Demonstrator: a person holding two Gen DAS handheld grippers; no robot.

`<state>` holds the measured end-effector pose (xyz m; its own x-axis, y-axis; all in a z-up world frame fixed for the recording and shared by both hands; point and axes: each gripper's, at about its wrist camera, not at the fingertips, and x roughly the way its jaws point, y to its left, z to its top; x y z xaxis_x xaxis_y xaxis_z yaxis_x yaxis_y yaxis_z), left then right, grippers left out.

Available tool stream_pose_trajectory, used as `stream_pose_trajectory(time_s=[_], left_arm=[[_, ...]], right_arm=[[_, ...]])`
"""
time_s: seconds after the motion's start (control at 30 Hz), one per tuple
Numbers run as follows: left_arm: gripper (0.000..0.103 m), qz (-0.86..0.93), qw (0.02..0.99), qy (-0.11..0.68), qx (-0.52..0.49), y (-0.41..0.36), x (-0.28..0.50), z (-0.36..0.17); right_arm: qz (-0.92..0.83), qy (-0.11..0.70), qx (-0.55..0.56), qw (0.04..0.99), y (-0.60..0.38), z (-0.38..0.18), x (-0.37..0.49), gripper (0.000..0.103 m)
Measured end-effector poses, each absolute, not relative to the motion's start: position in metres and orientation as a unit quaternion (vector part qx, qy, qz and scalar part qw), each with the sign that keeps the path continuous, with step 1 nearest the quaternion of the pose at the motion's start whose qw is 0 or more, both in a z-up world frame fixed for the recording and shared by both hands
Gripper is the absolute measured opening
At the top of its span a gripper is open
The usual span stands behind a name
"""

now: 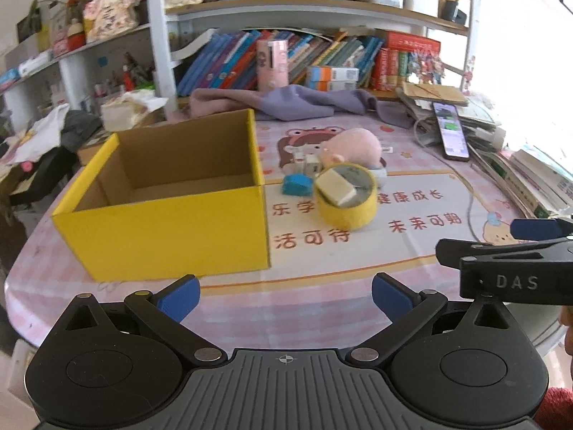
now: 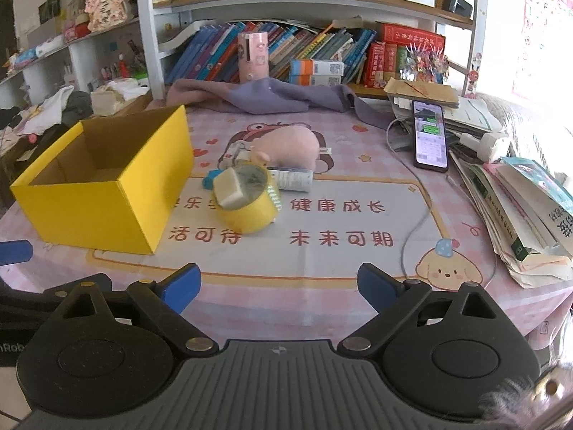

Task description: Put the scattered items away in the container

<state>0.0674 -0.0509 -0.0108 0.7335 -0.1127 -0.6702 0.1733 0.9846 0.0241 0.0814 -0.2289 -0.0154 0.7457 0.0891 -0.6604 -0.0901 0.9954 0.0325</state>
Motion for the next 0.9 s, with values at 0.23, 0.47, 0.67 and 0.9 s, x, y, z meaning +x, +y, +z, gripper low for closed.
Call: stream_pose_trajectory(time_s=[0.23,0.47,0.67,0.9], left_arm=[[0.102,-0.118,0.925,0.354,0.072,-0.079,0.088,-0.015],[0.102,-0.134,0.922,0.355,0.075,-0.103,0.117,-0.016],[0.102,-0.133,0.921,0.36,0.063,-0.123,0.146,-0.018],[0.102,-0.104,0.921,0.373,0.031,-0.137,0.181,-0.023]], right_arm=[[0.034,0.364,0.008,0.931,-0.246,-0.021,0.106,0.094],[0.028,0.371,0.005,0.928,-0.263,-0.02,0.137,0.093],[0.033,0.375,-0.006,0.927,-0.282,-0.018,0.168,0.093],[0.06,0.378,-0.027,0.923,-0.3,-0.017,0.213,0.093]])
